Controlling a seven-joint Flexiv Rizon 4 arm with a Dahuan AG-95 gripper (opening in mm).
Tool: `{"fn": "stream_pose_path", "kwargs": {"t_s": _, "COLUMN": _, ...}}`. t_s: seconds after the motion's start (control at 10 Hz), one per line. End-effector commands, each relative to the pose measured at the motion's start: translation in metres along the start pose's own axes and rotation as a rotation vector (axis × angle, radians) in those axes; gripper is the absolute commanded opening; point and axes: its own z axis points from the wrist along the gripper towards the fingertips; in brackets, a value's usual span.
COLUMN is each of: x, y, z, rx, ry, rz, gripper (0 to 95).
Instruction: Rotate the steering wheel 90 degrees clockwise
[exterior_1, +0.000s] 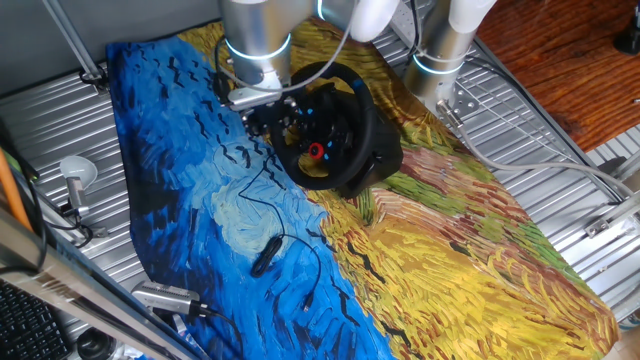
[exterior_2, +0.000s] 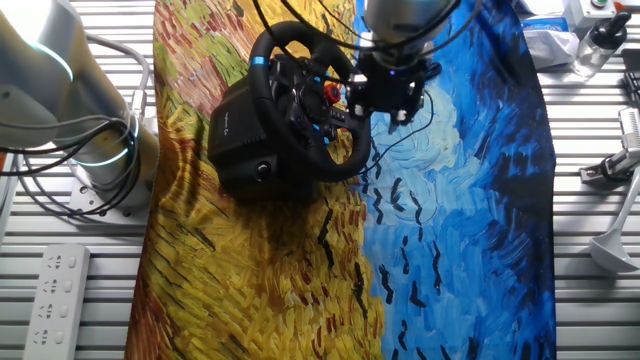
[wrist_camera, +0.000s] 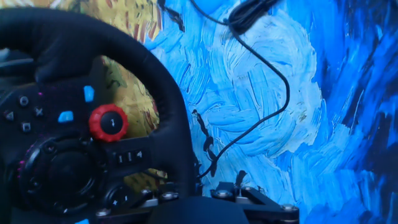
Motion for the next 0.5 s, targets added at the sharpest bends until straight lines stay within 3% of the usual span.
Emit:
{"fn": "stream_pose_path", "kwargs": {"t_s": 0.1, "x": 0.0, "y": -0.001, "z": 0.005, "rx": 0.005, "ry": 0.006, "rz": -0.004, "gripper": 38.0}}
{"fn": "stream_pose_path", "kwargs": {"t_s": 0.5, "x": 0.005, "y": -0.002, "z": 0.021, "rx": 0.008, "ry": -0.005, "rz": -0.033, "gripper": 38.0}}
